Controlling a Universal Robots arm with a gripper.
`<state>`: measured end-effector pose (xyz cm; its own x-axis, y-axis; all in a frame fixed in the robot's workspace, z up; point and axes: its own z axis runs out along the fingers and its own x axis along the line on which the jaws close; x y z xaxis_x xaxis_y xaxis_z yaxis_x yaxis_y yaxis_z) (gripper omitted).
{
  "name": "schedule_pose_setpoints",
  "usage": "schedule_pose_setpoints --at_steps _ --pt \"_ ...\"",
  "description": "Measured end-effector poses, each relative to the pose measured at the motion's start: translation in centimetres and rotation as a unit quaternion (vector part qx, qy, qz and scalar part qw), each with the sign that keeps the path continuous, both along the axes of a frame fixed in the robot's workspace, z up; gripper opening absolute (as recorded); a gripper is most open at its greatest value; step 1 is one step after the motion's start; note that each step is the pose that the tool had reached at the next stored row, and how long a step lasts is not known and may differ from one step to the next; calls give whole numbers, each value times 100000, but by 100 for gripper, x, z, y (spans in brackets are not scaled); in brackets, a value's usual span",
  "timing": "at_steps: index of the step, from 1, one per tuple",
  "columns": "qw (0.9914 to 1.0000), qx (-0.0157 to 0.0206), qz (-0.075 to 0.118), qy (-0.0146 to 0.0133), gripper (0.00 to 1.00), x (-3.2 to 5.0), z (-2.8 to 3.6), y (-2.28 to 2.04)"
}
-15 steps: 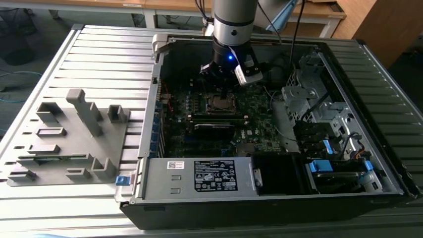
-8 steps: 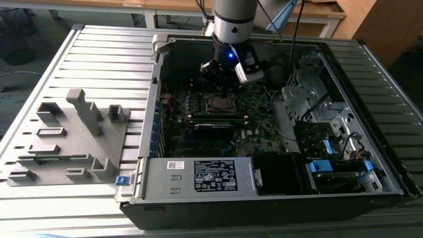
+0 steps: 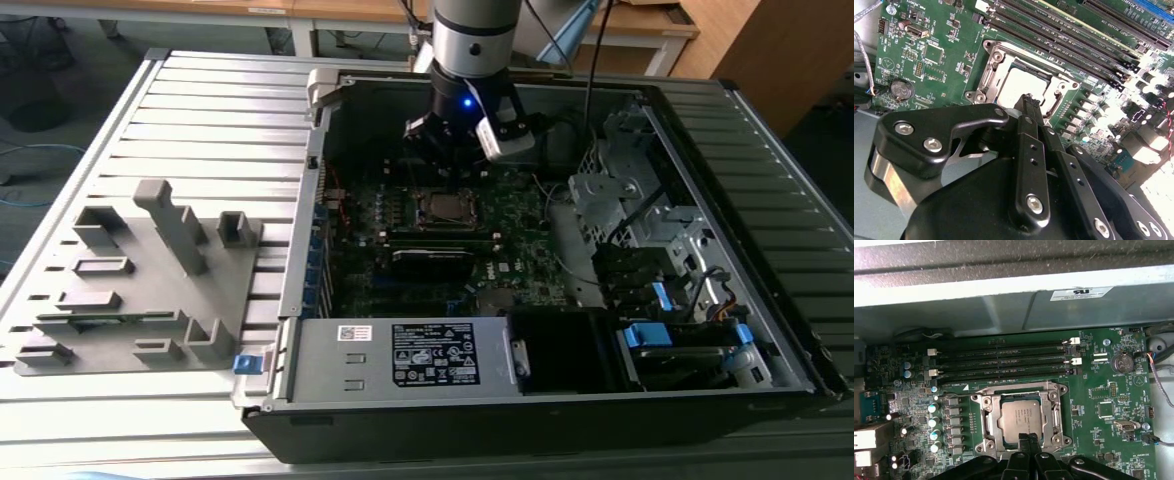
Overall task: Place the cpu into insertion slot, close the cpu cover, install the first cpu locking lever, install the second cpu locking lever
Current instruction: 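Install the first cpu locking lever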
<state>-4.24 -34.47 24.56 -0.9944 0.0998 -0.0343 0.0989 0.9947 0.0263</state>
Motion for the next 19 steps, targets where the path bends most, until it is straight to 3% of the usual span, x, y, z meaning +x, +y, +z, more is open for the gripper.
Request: schedule_pose_setpoints --at_steps 15,19 --pt "100000 9 1 -2 11 0 17 0" --pt "100000 0 4 -2 11 -36 17 0"
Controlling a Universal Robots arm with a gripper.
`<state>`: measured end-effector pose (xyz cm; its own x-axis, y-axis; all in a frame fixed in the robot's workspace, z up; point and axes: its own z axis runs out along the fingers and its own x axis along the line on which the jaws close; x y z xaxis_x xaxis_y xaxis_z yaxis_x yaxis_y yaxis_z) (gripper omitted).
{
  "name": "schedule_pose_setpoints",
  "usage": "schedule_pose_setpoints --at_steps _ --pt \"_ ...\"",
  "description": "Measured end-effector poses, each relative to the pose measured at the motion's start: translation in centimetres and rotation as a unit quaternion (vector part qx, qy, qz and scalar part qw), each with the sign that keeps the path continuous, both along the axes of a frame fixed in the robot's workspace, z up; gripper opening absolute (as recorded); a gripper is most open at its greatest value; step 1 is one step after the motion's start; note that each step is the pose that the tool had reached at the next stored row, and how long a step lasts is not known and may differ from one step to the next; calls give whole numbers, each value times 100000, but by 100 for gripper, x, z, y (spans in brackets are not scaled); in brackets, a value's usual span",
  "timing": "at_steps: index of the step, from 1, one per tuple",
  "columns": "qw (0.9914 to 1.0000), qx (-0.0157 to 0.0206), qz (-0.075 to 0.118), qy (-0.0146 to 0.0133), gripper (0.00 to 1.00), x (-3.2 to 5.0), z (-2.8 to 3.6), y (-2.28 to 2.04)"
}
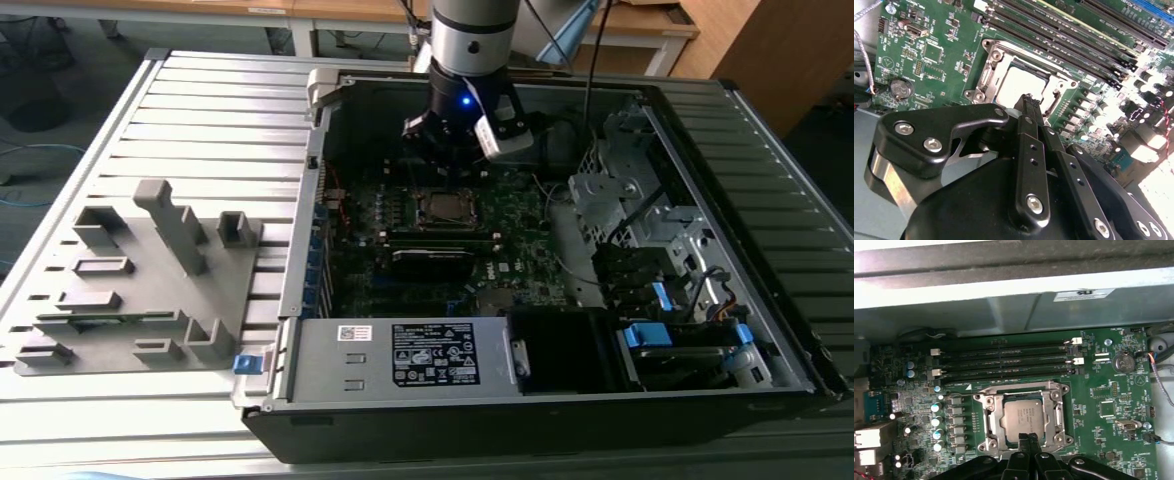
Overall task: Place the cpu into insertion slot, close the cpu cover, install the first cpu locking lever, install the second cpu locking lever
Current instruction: 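Install the first cpu locking lever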
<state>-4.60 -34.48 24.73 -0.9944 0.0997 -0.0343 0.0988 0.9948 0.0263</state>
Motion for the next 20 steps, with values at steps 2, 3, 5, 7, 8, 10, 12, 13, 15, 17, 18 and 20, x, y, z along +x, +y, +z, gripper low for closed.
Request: schedule_pose_setpoints --at_steps 2,3,5,7,8,10,12,13,15,17,18,20 --pt "100000 9 -1 -4 11 -33 -1 0" --pt "100000 9 -2 -2 11 -46 -1 0" --pt "100000 8 -4 0 11 -53 -1 1" --pt "100000 4 3 0 11 -54 -1 1" --pt "100000 3 -1 1 11 -54 0 0" --pt "100000 -7 -2 7 11 -55 8 -1" --pt "100000 7 -3 -2 11 -54 21 0" --pt "100000 5 -5 0 11 -54 28 0" --pt "100000 7 -4 -1 11 -54 38 1" --pt "100000 20 -4 -11 11 -54 38 1" --pt "100000 9 -5 -3 11 -54 58 0" --pt "100000 10 -4 -3 11 -54 76 1"
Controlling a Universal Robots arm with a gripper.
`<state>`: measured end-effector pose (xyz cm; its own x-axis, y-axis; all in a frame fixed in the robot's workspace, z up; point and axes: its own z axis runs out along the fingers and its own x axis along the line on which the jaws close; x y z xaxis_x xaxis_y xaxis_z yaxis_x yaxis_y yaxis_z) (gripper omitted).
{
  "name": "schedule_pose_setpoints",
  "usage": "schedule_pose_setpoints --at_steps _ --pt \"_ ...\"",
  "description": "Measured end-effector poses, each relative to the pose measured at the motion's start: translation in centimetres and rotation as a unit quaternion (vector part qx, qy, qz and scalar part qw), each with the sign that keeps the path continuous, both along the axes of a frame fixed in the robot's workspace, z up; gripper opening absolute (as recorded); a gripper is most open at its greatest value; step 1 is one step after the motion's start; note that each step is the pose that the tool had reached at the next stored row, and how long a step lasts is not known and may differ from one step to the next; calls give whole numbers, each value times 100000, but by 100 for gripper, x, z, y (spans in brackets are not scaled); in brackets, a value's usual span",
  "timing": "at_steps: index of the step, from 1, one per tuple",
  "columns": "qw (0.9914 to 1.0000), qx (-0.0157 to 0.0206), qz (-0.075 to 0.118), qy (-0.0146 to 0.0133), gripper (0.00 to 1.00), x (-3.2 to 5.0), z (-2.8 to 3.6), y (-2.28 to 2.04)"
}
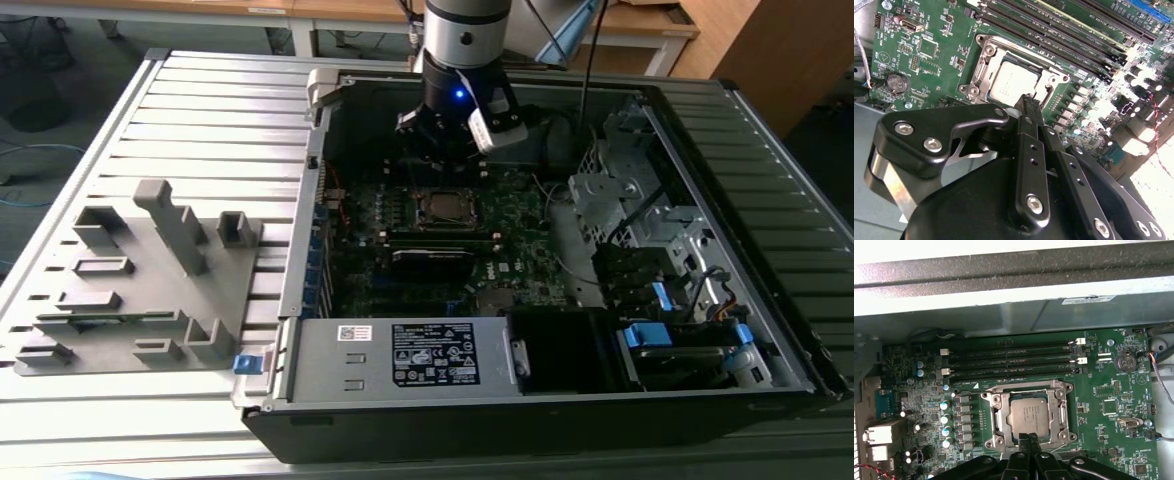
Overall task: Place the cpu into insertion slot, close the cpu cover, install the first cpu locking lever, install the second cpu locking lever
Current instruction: 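Install the first cpu locking lever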
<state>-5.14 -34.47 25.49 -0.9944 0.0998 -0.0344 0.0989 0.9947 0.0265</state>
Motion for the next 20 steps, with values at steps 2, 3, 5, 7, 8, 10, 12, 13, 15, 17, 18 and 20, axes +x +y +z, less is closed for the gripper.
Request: schedule_pose_setpoints --at_steps 2,3,5,7,8,10,12,13,15,17,18,20 --pt "100000 -5 1 4 11 0 1 0" --pt "100000 0 1 1 11 0 0 0" --pt "100000 -1 0 1 11 0 2 0" --pt "100000 -4 1 4 11 0 3 0" --pt "100000 -10 0 7 11 0 5 0" --pt "100000 -11 1 5 11 0 9 0" --pt "100000 6 0 -4 11 0 13 0" --pt "100000 -7 0 5 11 0 16 0" --pt "100000 -3 1 2 11 0 18 0" --pt "100000 5 0 -3 11 0 18 0" --pt "100000 -2 1 0 11 -9 38 0" --pt "100000 -2 0 1 11 -29 38 0"
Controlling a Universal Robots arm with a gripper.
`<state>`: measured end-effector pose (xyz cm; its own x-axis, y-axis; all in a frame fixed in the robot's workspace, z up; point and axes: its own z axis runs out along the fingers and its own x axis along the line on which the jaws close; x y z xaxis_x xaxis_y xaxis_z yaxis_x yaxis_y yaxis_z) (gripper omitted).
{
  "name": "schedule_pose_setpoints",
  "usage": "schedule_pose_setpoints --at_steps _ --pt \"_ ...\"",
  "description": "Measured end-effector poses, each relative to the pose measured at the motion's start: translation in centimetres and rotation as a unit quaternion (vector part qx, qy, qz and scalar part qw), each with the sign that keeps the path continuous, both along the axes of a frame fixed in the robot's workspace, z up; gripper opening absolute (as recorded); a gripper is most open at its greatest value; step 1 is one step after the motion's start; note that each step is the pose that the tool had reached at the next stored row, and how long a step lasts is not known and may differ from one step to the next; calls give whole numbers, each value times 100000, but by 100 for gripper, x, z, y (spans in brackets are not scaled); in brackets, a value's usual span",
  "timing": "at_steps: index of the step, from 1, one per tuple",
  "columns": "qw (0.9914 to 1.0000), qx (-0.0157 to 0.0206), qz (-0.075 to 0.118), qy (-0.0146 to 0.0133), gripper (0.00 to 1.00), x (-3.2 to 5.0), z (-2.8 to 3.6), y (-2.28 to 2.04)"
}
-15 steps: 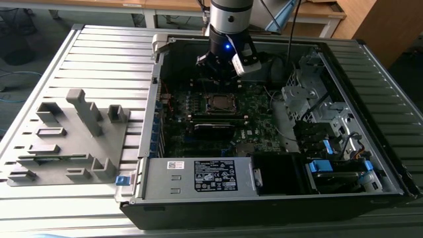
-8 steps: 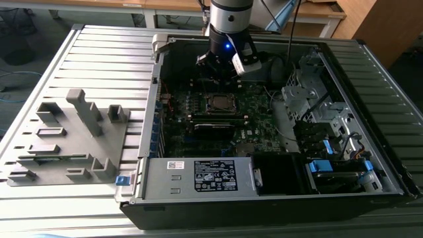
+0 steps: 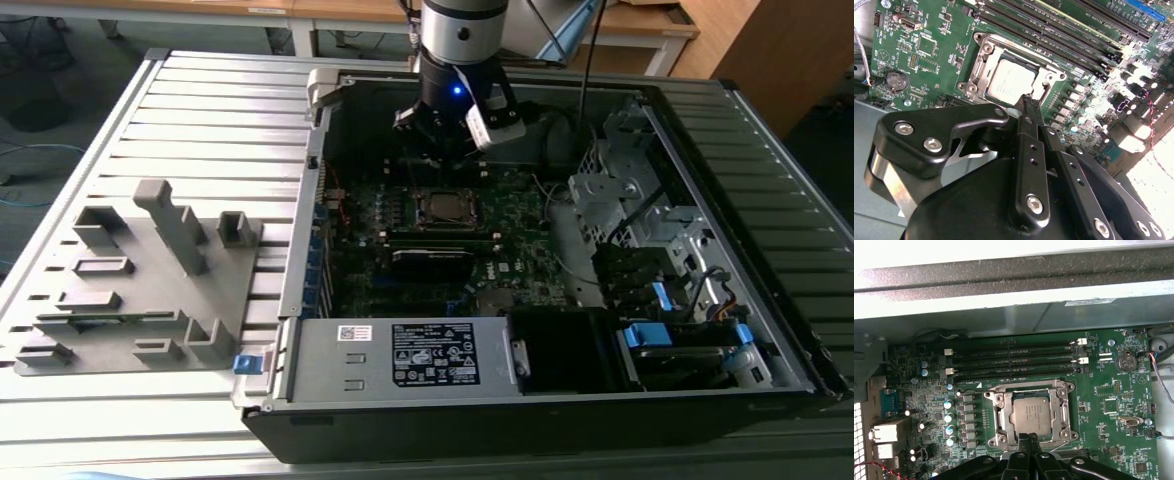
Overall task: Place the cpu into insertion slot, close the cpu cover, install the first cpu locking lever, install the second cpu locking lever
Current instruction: 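Install the first cpu locking lever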
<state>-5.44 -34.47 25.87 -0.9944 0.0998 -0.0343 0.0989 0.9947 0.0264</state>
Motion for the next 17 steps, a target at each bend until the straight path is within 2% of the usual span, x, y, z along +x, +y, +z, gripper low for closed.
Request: schedule_pose_setpoints --at_steps 11,17 --pt "100000 2 0 -1 11 -1 22 0" --pt "100000 -1 0 -12 11 -82 20 0"
